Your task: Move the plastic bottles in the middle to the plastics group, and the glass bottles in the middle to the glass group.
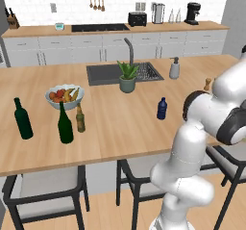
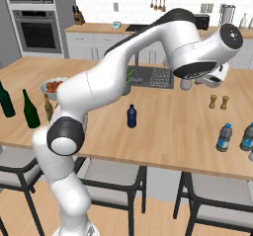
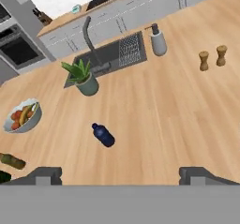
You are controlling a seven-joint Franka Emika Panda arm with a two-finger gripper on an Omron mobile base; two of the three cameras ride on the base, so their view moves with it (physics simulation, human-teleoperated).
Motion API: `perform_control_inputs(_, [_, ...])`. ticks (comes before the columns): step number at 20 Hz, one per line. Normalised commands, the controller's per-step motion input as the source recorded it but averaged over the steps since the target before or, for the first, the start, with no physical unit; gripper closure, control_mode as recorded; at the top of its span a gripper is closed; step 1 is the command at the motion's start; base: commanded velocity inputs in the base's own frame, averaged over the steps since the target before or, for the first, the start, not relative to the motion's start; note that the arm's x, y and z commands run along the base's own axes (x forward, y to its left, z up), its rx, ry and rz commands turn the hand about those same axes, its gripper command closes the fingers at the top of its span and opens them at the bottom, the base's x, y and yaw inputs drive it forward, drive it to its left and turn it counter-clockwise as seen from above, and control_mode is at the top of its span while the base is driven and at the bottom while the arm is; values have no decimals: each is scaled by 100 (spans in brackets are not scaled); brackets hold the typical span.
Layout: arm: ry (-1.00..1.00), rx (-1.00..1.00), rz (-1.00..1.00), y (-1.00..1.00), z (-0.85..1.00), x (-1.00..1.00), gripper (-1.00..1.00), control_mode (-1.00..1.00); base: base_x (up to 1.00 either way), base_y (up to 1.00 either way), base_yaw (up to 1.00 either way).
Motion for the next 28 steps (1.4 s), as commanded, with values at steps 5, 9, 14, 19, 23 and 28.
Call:
perform_control_inputs(5, [24, -18, -9, 100, -42, 94, -100, -100, 0, 0, 0])
perform_control_inputs(9, [43, -11, -14, 100, -48, 97, -100, -100, 0, 0, 0])
perform_control_inputs(14, [58, 1, -13, 69, -30, 99, -100, -100, 0, 0, 0])
perform_control_inputs(19, [39, 28, -2, 15, -33, 89, -100, -100, 0, 0, 0])
perform_control_inputs(23, [16, 33, 0, 0, -59, 61, -100, -100, 0, 0, 0])
perform_control_inputs(28, [15, -8, 0, 31, -57, 30, -100, -100, 0, 0, 0])
